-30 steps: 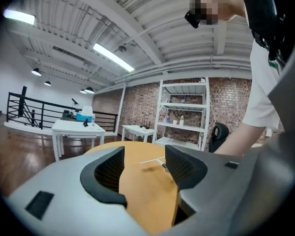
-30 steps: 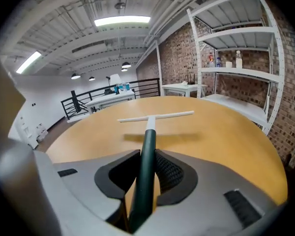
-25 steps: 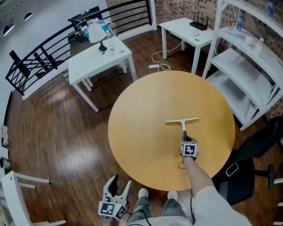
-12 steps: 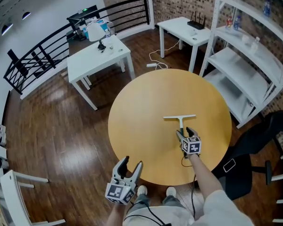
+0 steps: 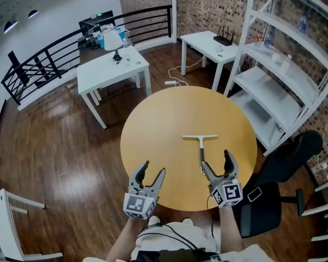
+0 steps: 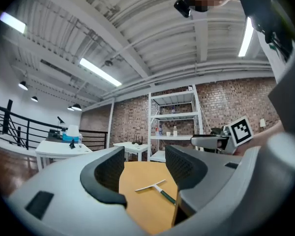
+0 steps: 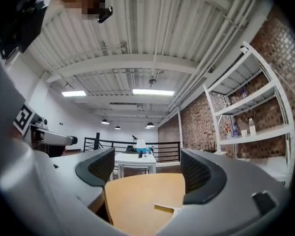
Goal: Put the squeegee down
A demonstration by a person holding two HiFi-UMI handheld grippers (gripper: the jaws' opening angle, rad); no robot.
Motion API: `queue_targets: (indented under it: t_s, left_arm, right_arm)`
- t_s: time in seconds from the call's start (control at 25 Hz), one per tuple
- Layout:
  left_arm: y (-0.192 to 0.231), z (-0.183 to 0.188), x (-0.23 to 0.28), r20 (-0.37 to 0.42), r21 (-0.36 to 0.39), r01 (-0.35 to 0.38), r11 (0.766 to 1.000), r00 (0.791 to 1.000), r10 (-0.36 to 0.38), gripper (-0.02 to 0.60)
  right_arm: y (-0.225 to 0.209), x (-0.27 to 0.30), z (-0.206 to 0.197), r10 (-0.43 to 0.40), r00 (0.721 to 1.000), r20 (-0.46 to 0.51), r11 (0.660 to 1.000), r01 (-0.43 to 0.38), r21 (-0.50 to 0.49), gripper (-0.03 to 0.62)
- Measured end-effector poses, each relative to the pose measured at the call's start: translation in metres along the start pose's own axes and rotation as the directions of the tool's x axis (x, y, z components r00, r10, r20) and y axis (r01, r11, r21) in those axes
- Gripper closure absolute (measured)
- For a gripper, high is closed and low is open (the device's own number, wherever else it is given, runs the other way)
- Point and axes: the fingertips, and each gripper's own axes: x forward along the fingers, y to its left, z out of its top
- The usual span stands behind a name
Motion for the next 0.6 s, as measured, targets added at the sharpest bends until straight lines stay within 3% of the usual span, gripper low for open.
queue_targets:
  t_s: [0.12, 0.28, 0.6]
  left_arm:
    - [0.012, -0.009, -0.008, 0.001, 0.041, -0.024, 0.999, 1.0, 0.024, 0.336]
    - [0.02, -0.014, -0.017, 0.004, 0.017, -0.05, 0.999, 0.999, 0.05, 0.334]
    - [0.018, -0.014, -0.027, 0.023, -0.002, -0.036, 0.999, 0.999, 0.036, 0.334]
  right_arm:
    - [0.015, -0.027, -0.008, -0.03, 0.999, -0.024, 0.999, 0.03, 0.014, 0.148]
    - [0.028, -0.047, -0.016, -0.058, 0.997, -0.054, 0.998, 0.059, 0.014, 0.154]
    - [0.047, -0.05, -0.005, -0.015, 0.998, -0.06, 1.0, 0.015, -0.002, 0.154]
